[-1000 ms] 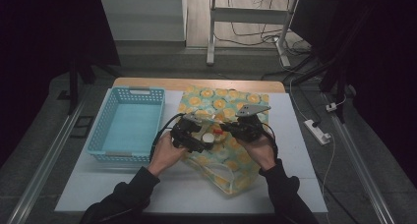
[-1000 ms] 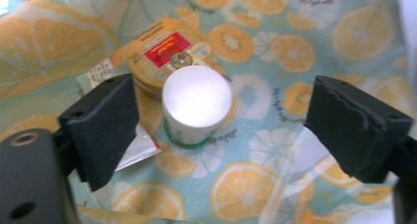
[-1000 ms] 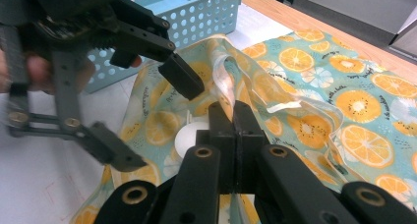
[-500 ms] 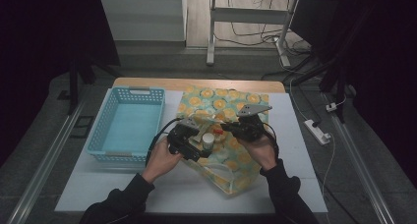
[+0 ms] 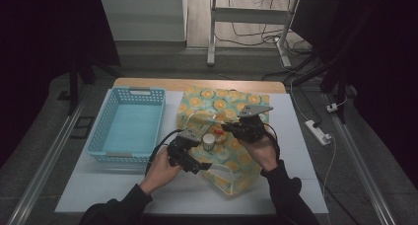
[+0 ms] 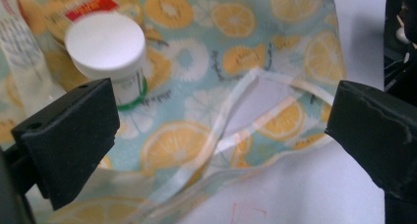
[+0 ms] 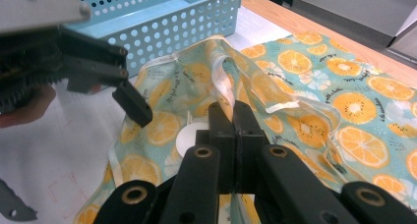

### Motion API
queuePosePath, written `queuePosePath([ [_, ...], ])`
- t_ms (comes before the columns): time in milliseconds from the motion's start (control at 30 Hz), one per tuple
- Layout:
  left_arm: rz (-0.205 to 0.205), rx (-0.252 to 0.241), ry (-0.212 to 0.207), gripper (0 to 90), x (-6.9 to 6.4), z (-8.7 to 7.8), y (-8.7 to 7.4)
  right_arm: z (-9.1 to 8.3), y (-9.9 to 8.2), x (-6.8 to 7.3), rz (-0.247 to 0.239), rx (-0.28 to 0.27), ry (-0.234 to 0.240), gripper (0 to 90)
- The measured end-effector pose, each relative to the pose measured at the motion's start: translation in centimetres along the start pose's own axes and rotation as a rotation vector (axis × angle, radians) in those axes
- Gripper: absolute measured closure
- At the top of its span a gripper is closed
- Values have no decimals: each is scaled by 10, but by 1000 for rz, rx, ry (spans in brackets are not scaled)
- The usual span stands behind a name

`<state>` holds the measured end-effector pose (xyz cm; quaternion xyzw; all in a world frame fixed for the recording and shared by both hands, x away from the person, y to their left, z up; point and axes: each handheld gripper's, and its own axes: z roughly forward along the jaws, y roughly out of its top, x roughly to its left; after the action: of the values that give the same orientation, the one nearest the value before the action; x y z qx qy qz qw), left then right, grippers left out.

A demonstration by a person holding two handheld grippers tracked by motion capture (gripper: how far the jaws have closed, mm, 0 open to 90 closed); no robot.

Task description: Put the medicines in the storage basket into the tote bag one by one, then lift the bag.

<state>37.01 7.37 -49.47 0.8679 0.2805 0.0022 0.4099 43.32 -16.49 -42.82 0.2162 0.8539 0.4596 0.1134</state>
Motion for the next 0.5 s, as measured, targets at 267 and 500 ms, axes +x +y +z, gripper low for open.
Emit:
queuePosePath([
  [267,18,85,44,0,-1,14,-5,4,-3,-2,5,15,3,897],
  [500,46,141,71,25,1,27,-8,6,-2,1,-2,16,5,894],
])
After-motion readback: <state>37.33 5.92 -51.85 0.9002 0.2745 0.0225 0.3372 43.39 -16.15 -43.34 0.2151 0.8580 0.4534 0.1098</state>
